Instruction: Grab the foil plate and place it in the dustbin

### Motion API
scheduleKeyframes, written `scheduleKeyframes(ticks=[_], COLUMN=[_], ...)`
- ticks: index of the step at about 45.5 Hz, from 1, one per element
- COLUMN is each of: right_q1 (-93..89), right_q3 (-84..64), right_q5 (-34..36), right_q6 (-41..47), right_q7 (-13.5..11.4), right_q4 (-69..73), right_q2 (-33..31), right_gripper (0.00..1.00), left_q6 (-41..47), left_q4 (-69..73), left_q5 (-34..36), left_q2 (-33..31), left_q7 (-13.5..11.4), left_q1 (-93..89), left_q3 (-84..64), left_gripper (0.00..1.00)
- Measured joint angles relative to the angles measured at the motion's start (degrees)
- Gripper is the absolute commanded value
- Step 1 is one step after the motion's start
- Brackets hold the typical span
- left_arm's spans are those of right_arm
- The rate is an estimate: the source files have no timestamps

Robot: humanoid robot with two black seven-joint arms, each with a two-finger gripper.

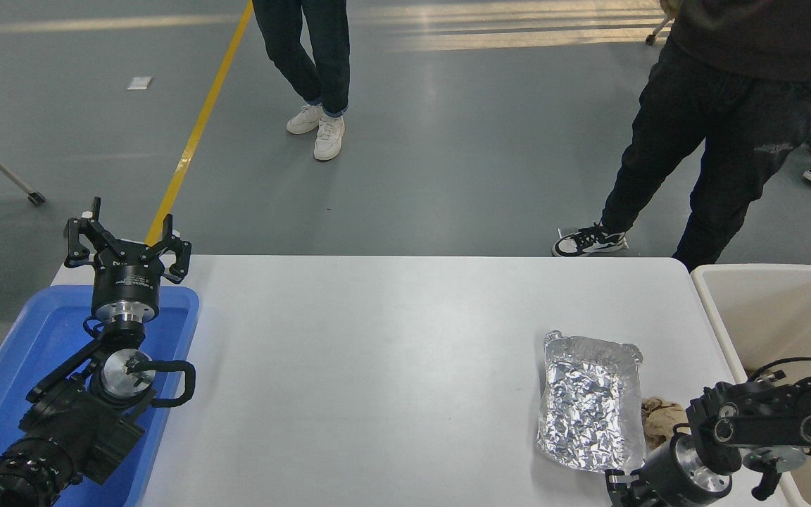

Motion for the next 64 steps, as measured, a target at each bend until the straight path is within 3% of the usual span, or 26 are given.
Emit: scheduleKeyframes(ticks=[21, 22, 24, 26, 42, 52, 59, 64], right_q1=[0.6, 0.7, 0.9, 1.2, 8.8, 19.8, 31.4, 41.4], right_q3=[-0.1, -0.1, -0.2, -0.2, -1.3, -2.1, -7.7, -14.9], right_q5=[0.1, 0.1, 0.2, 0.3, 0.4, 0.4, 1.9, 4.1], right_q6=[0.3, 0.3, 0.3, 0.4, 8.0, 17.4, 20.2, 21.1], right_q7=[-0.1, -0.1, -0.2, -0.2, -0.6, -2.6, -3.7, -4.0], right_q4=[-0.4, -0.4, -0.4, -0.4, 5.1, 11.8, 14.6, 16.1], right_q2=[0.0, 0.0, -0.1, -0.4, -13.0, -22.8, -24.7, -22.1], right_gripper=[0.0, 0.07, 0.4, 1.0, 1.0, 1.0, 1.0, 1.0], left_q6=[0.0, 0.0, 0.0, 0.0, 0.0, 0.0, 0.0, 0.0], left_q4=[0.0, 0.0, 0.0, 0.0, 0.0, 0.0, 0.0, 0.0], left_q5=[-0.1, -0.1, -0.1, -0.1, -0.1, -0.1, -0.1, -0.1], left_q2=[0.0, 0.0, 0.0, 0.0, 0.0, 0.0, 0.0, 0.0], left_q7=[0.0, 0.0, 0.0, 0.0, 0.0, 0.0, 0.0, 0.0], left_q1=[0.0, 0.0, 0.0, 0.0, 0.0, 0.0, 0.0, 0.0], left_q3=[0.0, 0.0, 0.0, 0.0, 0.0, 0.0, 0.0, 0.0], left_gripper=[0.99, 0.99, 0.99, 0.99, 0.99, 0.99, 0.99, 0.99])
